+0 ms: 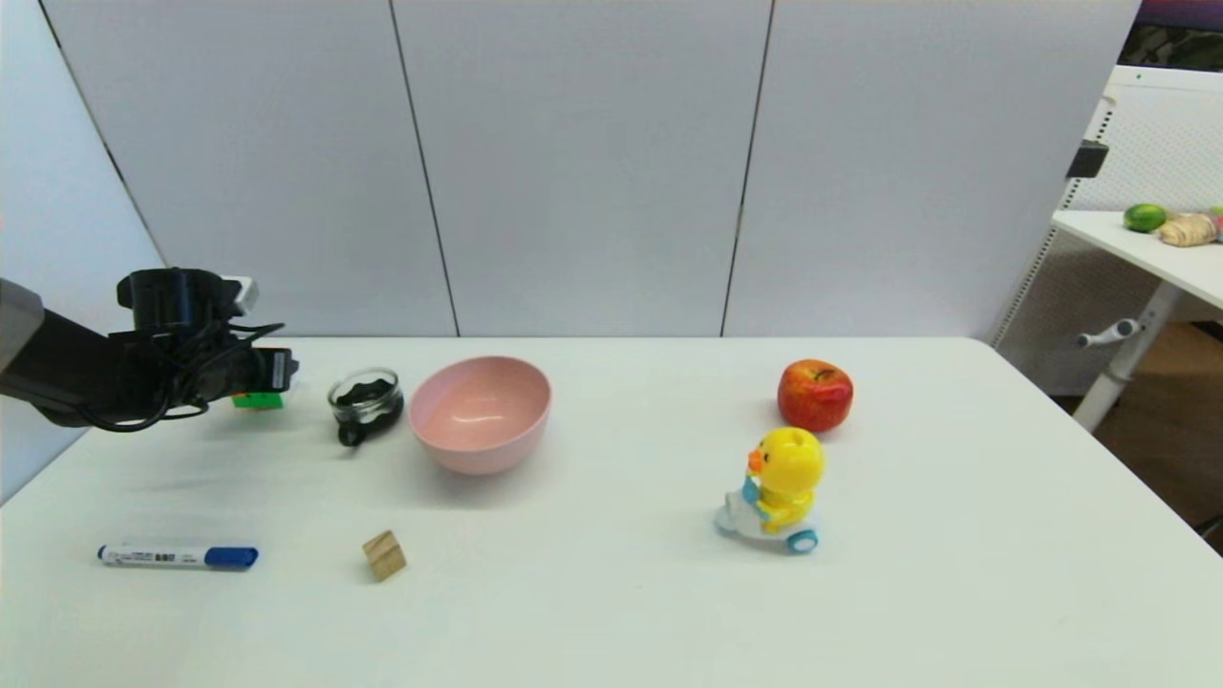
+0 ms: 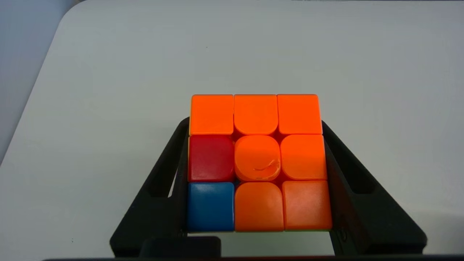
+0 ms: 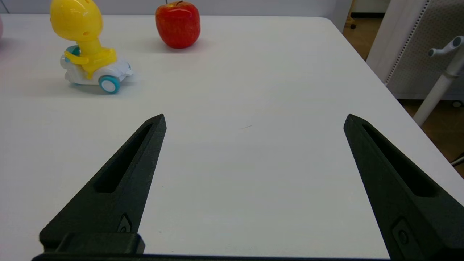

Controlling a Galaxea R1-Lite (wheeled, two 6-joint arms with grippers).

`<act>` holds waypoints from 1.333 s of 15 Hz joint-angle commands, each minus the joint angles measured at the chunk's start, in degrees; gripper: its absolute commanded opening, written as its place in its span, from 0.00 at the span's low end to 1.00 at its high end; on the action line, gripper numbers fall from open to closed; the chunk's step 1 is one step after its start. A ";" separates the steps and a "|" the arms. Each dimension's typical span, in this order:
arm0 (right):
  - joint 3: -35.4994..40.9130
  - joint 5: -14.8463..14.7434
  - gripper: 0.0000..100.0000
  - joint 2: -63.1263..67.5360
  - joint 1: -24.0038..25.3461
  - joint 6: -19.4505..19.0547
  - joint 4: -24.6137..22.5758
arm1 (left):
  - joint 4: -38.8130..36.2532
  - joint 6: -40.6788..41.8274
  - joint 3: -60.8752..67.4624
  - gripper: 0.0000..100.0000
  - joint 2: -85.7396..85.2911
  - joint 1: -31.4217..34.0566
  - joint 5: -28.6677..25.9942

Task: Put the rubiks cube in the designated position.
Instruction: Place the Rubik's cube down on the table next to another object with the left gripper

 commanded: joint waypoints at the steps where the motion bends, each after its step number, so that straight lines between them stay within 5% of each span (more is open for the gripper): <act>1: 0.01 0.02 1.00 0.09 0.01 -0.05 -0.01 | -0.42 -0.94 -5.82 0.00 -3.66 0.03 -0.13; 10: 0.01 0.02 1.00 0.09 0.01 -0.05 -0.01 | 2.83 -7.54 -0.55 0.00 -26.25 -15.35 -1.36; 20: 0.01 0.02 1.00 0.09 0.01 -0.05 -0.01 | 0.81 -9.73 10.35 0.00 -30.73 -48.48 -3.82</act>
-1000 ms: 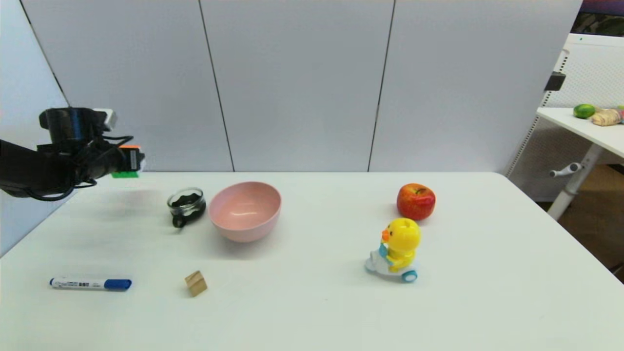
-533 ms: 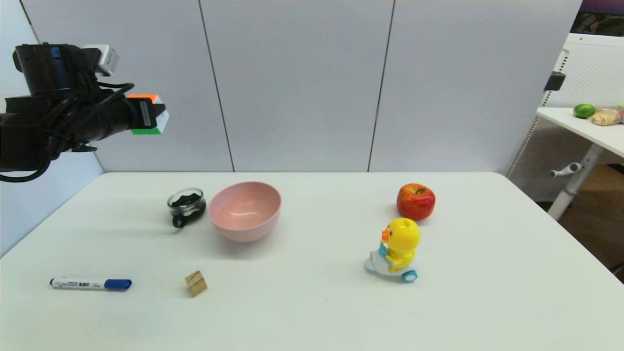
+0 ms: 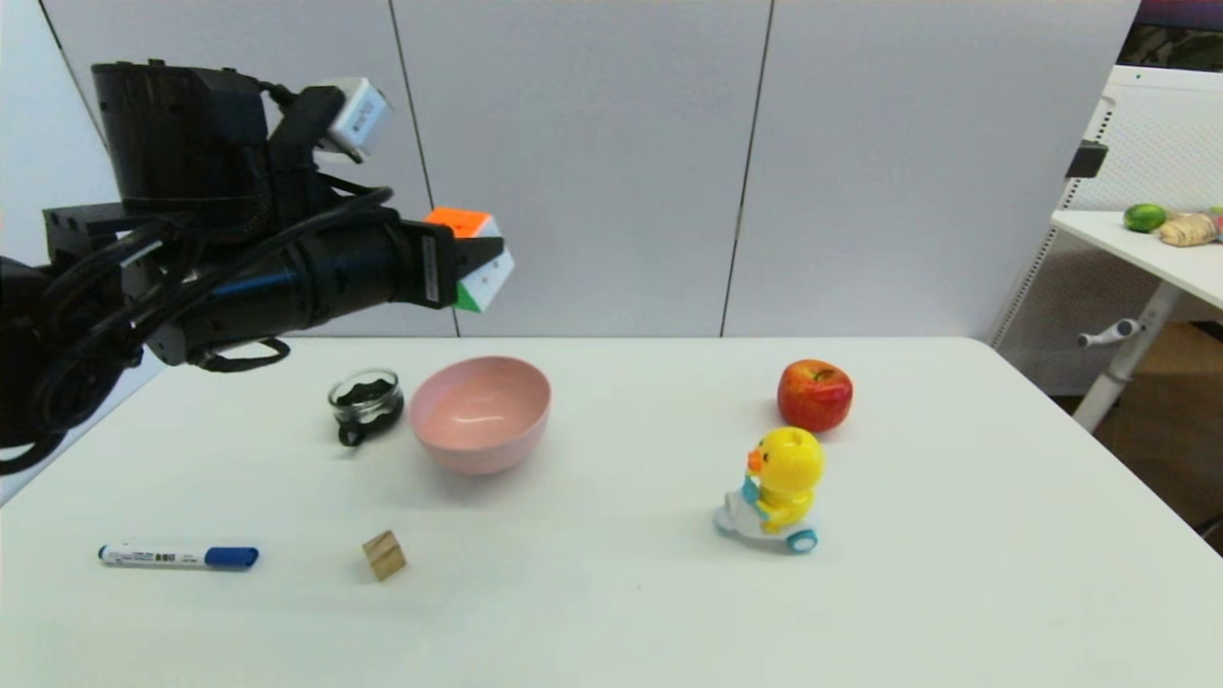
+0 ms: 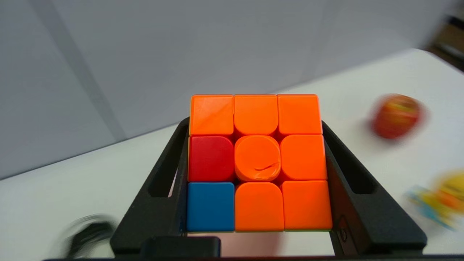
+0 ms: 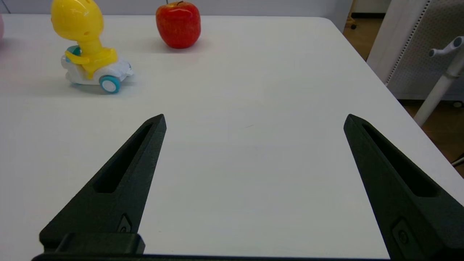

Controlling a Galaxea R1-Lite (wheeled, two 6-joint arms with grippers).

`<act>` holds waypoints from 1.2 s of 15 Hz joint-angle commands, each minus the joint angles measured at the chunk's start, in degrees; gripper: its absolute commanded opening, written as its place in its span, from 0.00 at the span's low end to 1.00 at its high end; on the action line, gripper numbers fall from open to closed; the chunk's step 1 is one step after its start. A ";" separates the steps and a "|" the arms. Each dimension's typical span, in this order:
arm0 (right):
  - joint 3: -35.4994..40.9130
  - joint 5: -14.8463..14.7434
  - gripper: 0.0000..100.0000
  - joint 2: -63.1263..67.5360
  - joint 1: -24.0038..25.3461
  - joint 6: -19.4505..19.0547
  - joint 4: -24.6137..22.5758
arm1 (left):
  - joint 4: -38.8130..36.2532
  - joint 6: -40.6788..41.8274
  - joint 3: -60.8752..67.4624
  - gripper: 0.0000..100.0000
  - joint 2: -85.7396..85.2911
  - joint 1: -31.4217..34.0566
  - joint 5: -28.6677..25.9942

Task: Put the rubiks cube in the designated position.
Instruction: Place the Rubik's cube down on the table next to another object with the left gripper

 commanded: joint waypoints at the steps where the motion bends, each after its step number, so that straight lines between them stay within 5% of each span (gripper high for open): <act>1: 0.01 0.01 1.00 0.09 0.02 -0.05 -0.01 | -3.12 0.29 2.25 0.00 3.46 -11.17 -0.58; 10: 0.01 0.01 1.00 0.09 0.02 -0.05 -0.01 | -8.22 0.46 -3.72 0.00 23.06 -14.42 0.30; 18: 0.01 0.01 1.00 0.09 0.02 -0.05 -0.01 | -11.39 0.64 -10.14 0.00 36.07 -13.89 13.31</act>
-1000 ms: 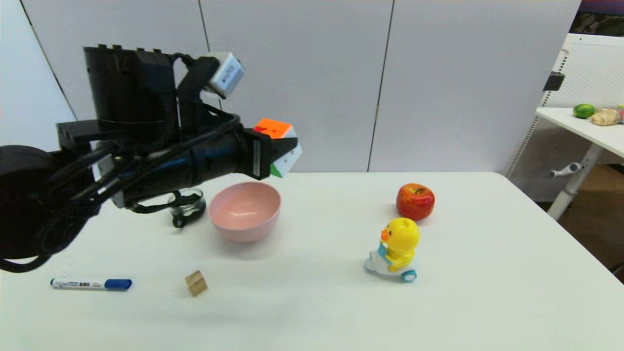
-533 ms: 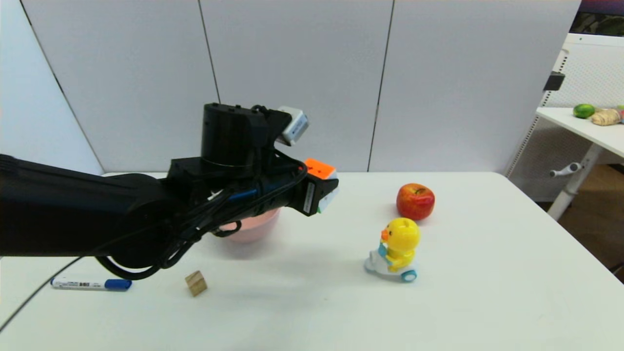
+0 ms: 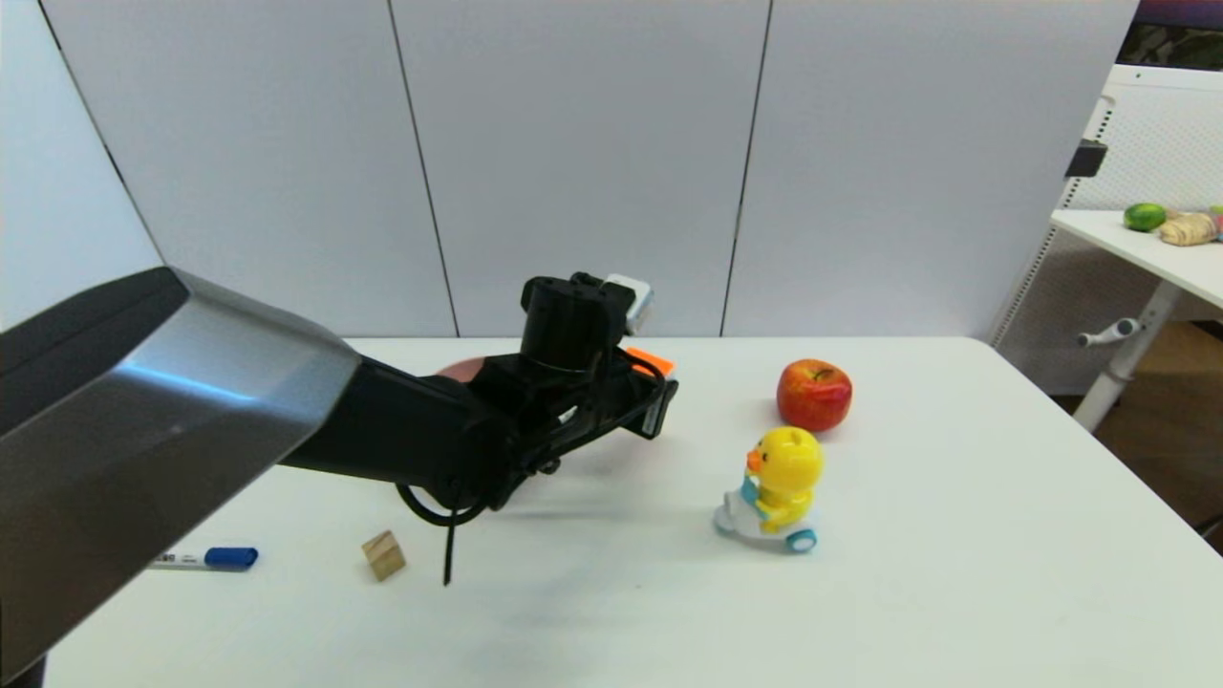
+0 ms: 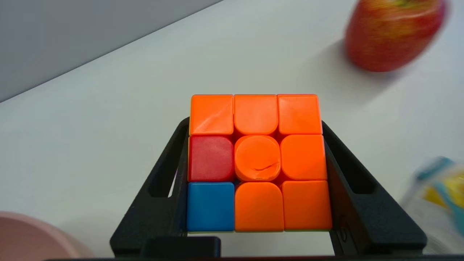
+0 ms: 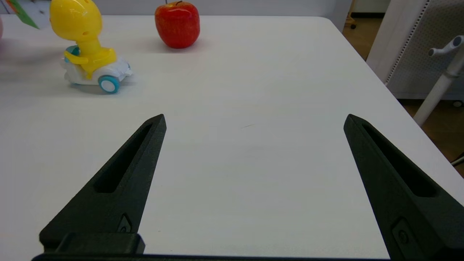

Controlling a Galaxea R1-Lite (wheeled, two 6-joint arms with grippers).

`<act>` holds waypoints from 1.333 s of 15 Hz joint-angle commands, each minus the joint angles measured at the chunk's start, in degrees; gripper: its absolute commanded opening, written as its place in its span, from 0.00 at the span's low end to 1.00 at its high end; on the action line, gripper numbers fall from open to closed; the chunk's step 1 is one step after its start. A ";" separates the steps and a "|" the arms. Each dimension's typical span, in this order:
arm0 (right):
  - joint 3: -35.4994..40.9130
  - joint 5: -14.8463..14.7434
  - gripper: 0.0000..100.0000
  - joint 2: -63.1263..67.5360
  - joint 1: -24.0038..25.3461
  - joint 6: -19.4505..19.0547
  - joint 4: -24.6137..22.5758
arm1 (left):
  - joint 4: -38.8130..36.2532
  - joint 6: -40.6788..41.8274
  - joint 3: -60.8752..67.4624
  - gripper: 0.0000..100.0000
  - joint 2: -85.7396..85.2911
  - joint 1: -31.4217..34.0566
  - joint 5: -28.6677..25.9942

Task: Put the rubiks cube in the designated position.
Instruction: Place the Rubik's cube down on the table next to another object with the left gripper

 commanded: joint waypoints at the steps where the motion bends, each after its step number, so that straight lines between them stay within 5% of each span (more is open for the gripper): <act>1: 0.01 0.01 1.00 0.09 0.01 -0.02 -0.01 | -1.44 0.09 -1.26 0.00 6.00 0.40 5.00; 8: 0.01 0.01 1.00 0.09 0.01 -0.02 -0.01 | -1.35 -0.17 -1.35 0.00 7.49 1.19 7.11; 9: 0.01 0.01 1.00 0.09 0.01 -0.02 -0.01 | -1.44 -0.17 -1.52 1.00 7.14 1.19 7.11; 20: 0.01 0.01 1.00 0.09 0.01 -0.02 -0.01 | -1.44 -0.08 -1.79 1.00 0.64 1.28 7.02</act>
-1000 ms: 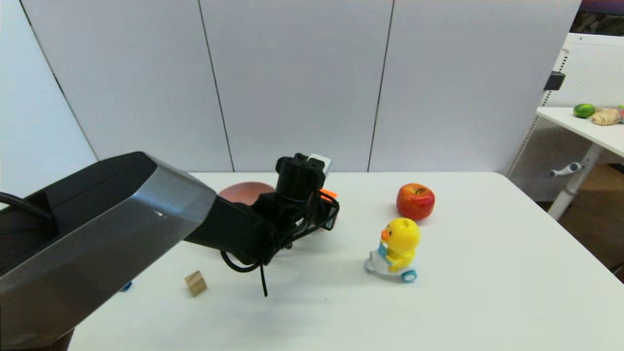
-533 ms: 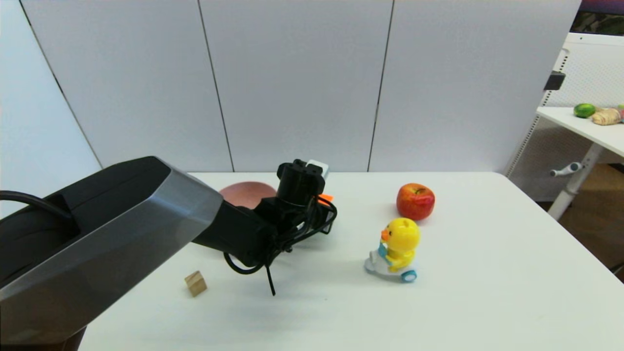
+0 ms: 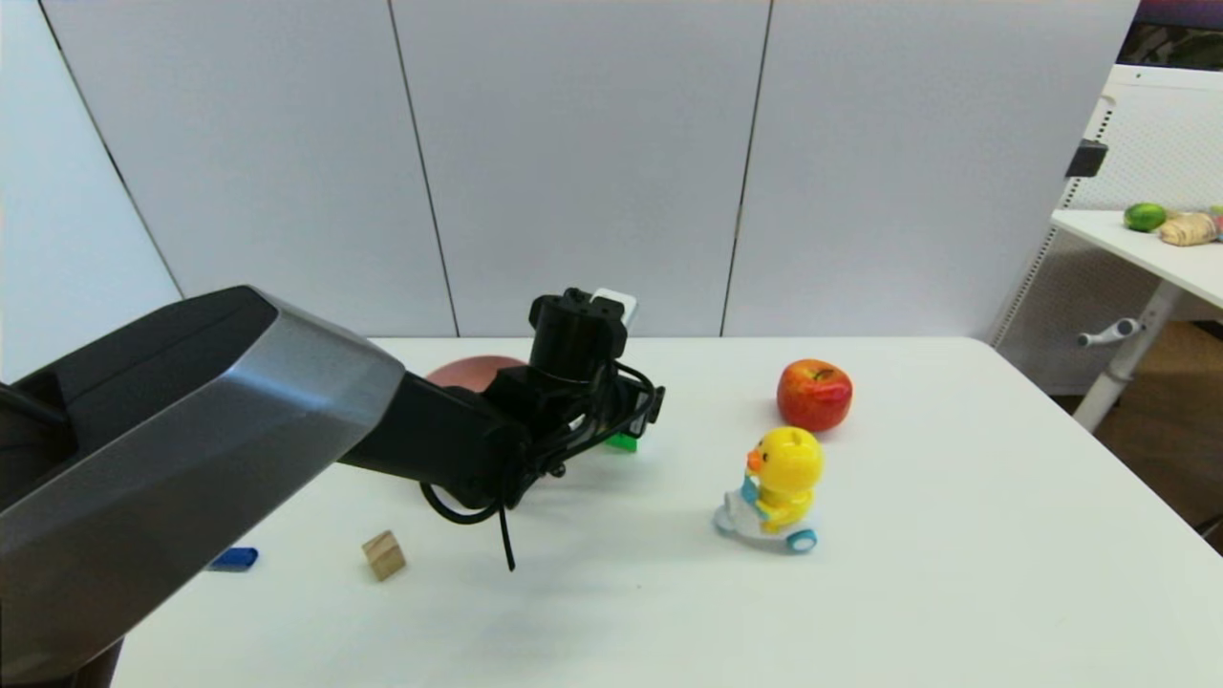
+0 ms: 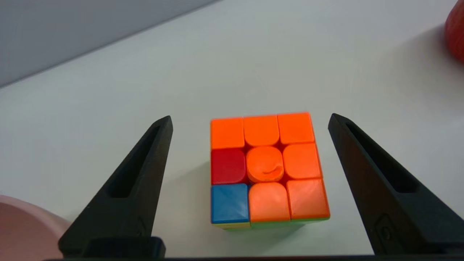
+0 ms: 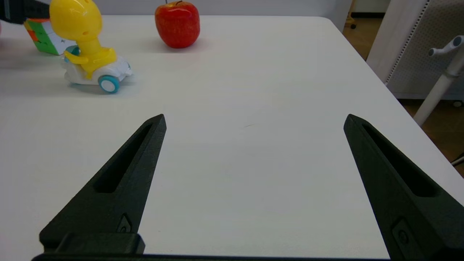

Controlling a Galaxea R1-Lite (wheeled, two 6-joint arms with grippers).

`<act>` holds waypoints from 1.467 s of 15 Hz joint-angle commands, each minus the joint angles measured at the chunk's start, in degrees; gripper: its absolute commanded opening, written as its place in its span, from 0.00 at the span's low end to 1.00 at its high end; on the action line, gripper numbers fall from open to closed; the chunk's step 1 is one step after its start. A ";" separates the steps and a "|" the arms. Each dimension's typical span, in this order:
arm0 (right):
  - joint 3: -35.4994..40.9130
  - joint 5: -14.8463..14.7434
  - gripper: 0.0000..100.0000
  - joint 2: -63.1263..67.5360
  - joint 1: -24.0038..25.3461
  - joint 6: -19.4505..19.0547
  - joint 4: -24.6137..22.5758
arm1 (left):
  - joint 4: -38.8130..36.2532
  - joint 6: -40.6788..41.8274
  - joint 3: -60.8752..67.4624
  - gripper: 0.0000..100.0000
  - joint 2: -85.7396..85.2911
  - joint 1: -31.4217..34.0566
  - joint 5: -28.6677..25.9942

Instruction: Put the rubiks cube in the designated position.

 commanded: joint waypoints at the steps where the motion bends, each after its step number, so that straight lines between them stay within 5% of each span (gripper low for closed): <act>1: 0.01 -0.01 1.00 0.09 0.01 -0.05 -0.04 | -0.70 0.11 -0.39 1.00 -4.59 0.09 0.11; 7: 0.01 -0.01 1.00 0.09 0.01 -0.05 -0.04 | -0.96 0.02 0.75 1.00 -19.62 5.45 0.02; 15: 0.01 -0.01 1.00 0.09 0.01 -0.05 -0.04 | 6.60 5.30 25.89 1.00 -46.34 34.10 -7.19; 22: 0.01 -0.01 1.00 0.09 0.01 -0.05 -0.04 | 6.51 9.69 55.33 1.00 -72.01 35.42 -7.10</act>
